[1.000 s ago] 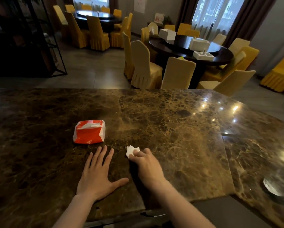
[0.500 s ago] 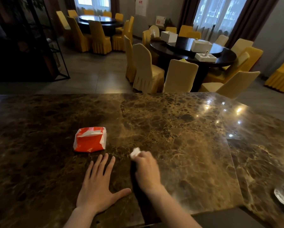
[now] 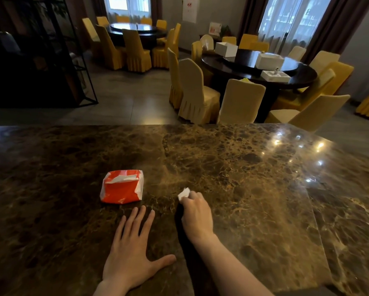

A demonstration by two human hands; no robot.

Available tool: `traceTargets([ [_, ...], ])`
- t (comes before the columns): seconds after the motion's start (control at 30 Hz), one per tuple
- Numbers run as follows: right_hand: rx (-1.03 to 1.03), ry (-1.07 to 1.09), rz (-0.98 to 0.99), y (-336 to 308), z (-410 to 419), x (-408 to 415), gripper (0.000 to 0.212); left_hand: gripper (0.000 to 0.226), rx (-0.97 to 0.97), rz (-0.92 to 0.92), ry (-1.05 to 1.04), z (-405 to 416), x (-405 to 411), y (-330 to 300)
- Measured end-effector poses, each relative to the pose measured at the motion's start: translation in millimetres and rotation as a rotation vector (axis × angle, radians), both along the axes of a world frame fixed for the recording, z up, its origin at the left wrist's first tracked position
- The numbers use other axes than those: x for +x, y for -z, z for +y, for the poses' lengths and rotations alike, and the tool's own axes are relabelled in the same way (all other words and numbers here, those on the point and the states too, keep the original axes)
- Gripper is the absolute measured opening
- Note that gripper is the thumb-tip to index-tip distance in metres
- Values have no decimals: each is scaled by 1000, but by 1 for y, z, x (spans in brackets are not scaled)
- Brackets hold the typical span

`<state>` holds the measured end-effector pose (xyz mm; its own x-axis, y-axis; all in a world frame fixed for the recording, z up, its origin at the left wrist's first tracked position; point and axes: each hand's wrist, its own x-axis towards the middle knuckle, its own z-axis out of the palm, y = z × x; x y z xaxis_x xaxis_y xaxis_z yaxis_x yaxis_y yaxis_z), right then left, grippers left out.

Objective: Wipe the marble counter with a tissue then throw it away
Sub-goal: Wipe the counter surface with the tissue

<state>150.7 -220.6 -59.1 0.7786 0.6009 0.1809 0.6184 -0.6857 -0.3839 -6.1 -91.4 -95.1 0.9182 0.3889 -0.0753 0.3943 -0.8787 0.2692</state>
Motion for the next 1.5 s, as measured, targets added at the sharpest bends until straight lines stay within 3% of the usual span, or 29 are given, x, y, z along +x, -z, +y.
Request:
traceTargets([
  [0.17,-43,-320,-13,0,-4,-14,22,130,18,46,0,0,2,-4],
  [0.23,-86,-357,-29,0,-13,-5,21,131,16,63,-4,0,2,-4],
  [0.33,-38,-90,-18,-1,-24,28,20,131,14,57,-2,-1,1,-5],
  [0.43,41,110,1,-5,-14,37,34,131,5,48,-13,-1,2,-6],
  [0.5,52,30,-7,-5,3,23,39,132,1,69,-9,0,3,-6],
  [0.6,42,-149,15,-5,18,-6,20,131,-14,61,-3,1,3,-7],
  [0.8,-12,-444,-2,1,-14,-15,22,132,-5,88,-4,0,4,-10],
  [0.87,-5,-355,-23,1,-42,4,15,133,-14,97,-4,0,4,-11],
  [1.03,46,220,-17,0,-107,79,17,131,16,84,-3,-1,2,-10],
  [1.13,-47,308,-40,3,-91,74,20,131,-3,79,-8,-1,4,-9],
  [1.27,8,169,-11,-5,-60,34,22,131,6,81,0,-1,3,-9],
  [1.5,15,-315,36,-4,-39,-31,12,132,10,87,7,-1,3,-9],
])
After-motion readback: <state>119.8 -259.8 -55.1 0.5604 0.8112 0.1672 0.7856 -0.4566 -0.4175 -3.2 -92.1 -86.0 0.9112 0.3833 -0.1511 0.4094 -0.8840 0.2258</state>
